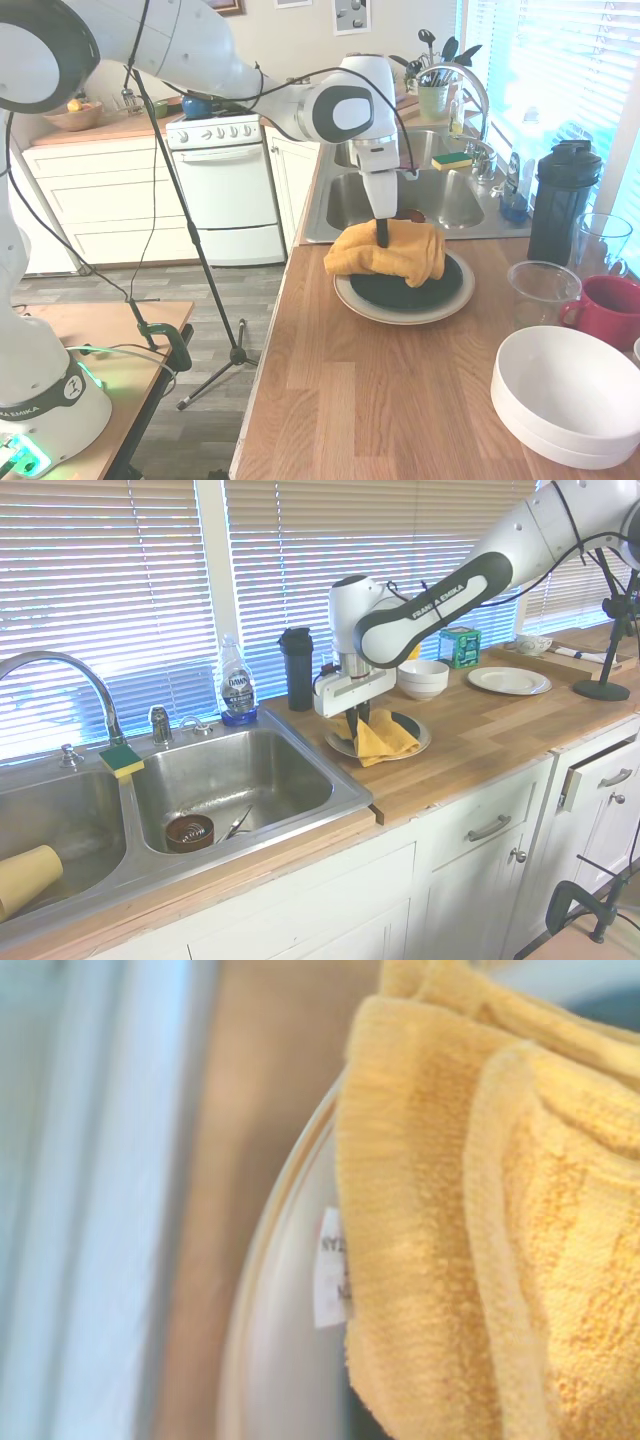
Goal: Wipe the blue plate in clockwise motion
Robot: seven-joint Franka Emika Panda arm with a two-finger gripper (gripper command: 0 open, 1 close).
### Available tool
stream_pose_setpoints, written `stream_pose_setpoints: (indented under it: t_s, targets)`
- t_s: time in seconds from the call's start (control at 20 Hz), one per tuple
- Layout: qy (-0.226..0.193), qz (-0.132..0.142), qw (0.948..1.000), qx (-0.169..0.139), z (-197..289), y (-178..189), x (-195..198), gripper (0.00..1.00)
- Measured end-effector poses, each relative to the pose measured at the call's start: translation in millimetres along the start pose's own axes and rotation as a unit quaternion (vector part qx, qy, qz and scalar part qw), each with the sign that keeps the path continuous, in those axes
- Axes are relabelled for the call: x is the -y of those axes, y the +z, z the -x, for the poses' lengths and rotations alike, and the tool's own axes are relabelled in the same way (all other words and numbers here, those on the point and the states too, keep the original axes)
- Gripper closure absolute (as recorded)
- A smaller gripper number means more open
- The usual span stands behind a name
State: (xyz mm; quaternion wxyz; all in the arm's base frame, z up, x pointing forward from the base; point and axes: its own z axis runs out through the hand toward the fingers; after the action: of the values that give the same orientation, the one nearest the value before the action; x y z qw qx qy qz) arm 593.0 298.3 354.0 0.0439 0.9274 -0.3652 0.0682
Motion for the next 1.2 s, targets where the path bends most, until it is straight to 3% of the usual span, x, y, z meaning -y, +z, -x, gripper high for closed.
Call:
stream_pose_setpoints:
  t_s: [0.25, 0.65, 1.2]
  targets:
    - [0.035, 0.006, 0.9994, -0.008, -45.8, 5.1, 2.3, 1.00]
    - [0.059, 0.019, 0.9980, -0.012, -89.2, 10.4, -27.7, 1.00]
    - [0.028, 0.026, 0.9992, -0.007, -39.9, -2.9, -92.9, 1.00]
